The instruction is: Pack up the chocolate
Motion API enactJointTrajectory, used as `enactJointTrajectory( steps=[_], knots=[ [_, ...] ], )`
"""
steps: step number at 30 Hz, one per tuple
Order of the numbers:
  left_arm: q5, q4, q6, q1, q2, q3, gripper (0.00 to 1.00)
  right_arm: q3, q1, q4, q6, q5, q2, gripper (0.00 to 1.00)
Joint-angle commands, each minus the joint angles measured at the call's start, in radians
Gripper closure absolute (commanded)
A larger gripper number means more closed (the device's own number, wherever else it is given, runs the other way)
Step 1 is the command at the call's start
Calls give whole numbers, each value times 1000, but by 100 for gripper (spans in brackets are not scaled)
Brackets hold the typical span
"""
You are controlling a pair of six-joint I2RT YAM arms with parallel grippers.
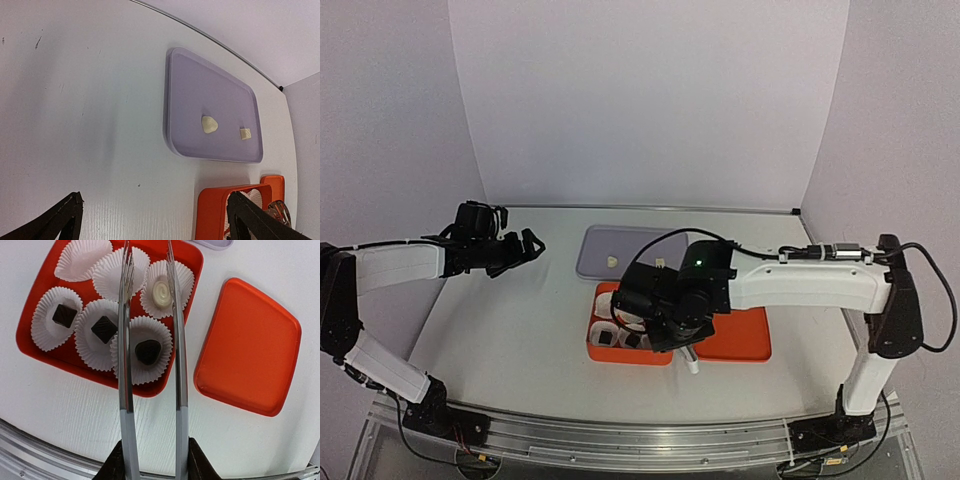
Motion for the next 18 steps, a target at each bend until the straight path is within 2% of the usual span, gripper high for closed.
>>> enactJointTrajectory(
  steps=[1,7,11,18],
  knots=[
    [4,5,24,-2,-12,15,0,7,6,6,-93,4,-142,69],
    [-9,-5,22,-1,-13,26,0,12,-37,26,-197,16,-208,69],
    [-20,-4,8,-2,-12,37,0,18,-173,47,-250,-45,-193,69],
    [-43,-8,-27,-1,20,55,0,101,-379,72,-366,-161,-48,67]
  ],
)
